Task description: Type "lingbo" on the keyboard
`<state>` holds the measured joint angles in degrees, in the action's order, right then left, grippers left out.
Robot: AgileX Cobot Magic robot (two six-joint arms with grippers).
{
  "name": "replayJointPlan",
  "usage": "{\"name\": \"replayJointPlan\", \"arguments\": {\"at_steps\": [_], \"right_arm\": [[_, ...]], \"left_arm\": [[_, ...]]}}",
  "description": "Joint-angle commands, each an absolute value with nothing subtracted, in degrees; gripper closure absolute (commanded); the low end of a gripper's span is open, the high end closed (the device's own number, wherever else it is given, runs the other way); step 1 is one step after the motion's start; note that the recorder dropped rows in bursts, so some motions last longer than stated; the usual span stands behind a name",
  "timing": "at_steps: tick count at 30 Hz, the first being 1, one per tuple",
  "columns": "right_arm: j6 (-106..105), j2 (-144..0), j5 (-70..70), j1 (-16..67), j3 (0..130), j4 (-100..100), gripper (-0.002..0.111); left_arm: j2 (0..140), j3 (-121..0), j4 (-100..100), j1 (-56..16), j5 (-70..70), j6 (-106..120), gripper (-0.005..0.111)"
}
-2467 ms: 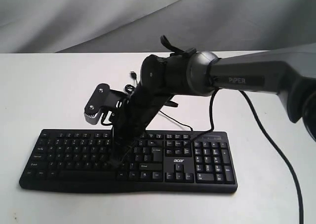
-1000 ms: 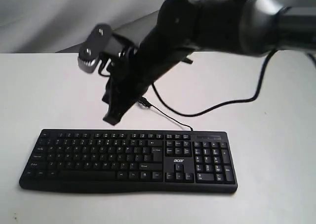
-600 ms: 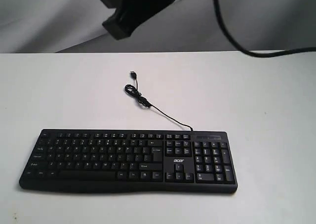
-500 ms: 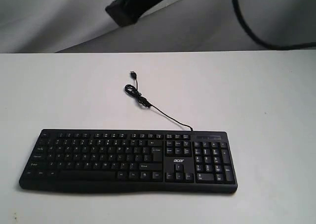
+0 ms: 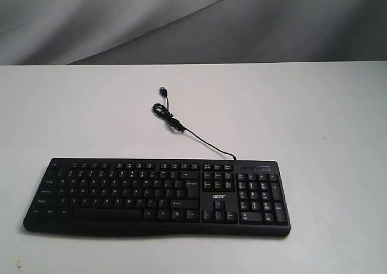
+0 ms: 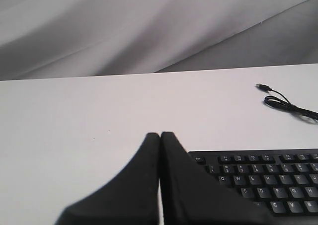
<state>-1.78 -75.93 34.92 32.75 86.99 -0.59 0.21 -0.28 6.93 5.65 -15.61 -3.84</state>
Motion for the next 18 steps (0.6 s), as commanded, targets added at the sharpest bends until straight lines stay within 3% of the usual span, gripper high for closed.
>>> {"name": "replayJointPlan", "arguments": {"at_steps": [1,10,18], "right_arm": [[4.2,-71.5,31.2,28.9,77.2,2.6,0.108],[3.1,-47.5,-0.9,18.1,40.4,2.6,0.108],[2.9,-26.0,-2.2,3.1,19.1,3.4,0.108]], "left_arm": [[0.0,0.0,6.7,5.7,-15.2,-4.0,0.106],[0.0,0.0,6.7,5.7,-15.2,-4.0,0.106],[0.0,0.0,6.7,5.7,-15.2,-4.0,0.106]]}}
